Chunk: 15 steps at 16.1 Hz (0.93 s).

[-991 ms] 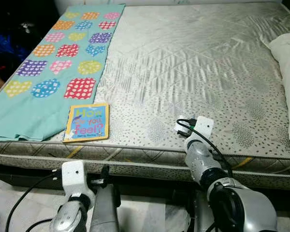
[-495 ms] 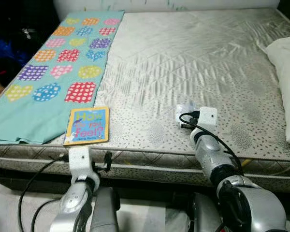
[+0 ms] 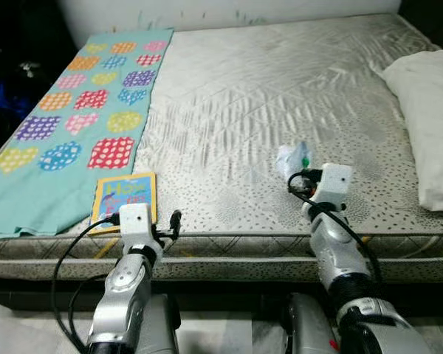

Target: Clean up the room

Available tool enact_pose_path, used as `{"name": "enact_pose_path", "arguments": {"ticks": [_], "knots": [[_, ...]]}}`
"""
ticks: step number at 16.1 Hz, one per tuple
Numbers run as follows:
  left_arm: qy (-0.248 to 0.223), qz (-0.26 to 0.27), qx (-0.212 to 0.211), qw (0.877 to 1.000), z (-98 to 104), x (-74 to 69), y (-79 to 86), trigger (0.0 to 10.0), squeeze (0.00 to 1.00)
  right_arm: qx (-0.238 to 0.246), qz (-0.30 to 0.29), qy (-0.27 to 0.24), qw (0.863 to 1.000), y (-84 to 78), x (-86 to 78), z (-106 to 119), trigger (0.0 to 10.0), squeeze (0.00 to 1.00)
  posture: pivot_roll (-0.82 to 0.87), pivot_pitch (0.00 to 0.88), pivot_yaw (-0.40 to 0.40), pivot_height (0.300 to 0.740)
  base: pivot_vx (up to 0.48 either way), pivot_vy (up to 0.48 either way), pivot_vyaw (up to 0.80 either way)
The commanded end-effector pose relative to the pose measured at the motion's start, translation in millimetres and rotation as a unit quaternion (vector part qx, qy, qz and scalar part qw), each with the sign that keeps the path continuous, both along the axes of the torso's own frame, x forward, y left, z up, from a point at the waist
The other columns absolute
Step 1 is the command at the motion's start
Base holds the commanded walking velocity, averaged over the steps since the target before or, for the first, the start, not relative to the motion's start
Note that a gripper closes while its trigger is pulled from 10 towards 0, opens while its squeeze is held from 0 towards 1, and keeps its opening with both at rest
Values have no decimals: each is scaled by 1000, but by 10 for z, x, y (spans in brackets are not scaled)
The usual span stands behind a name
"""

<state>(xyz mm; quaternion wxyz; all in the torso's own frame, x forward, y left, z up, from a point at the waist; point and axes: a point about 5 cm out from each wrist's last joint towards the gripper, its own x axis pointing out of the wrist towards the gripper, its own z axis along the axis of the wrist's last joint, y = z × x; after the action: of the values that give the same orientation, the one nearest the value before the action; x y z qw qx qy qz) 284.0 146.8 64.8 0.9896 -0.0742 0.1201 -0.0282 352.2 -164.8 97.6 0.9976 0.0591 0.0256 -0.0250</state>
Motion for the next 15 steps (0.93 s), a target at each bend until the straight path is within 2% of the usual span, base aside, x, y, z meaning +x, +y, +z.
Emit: {"name": "enact_pose_path", "arguments": {"ticks": [1,12,15], "knots": [[-4,5,6,1000,-10,25,61,10000,0,3,3,-4,1000,16,6,46,10000,0,-66,0,89,613,0,0,0],[-8,-1,-7,1000,-90,42,61,10000,0,2,1,4,1000,5,-64,42,10000,0,-66,0,96,718,0,0,0],[-7,21,-3,1000,-110,36,89,10000,0,-4,5,11,1000,-28,-108,12,10000,0,-64,0,93,740,0,0,0]]}}
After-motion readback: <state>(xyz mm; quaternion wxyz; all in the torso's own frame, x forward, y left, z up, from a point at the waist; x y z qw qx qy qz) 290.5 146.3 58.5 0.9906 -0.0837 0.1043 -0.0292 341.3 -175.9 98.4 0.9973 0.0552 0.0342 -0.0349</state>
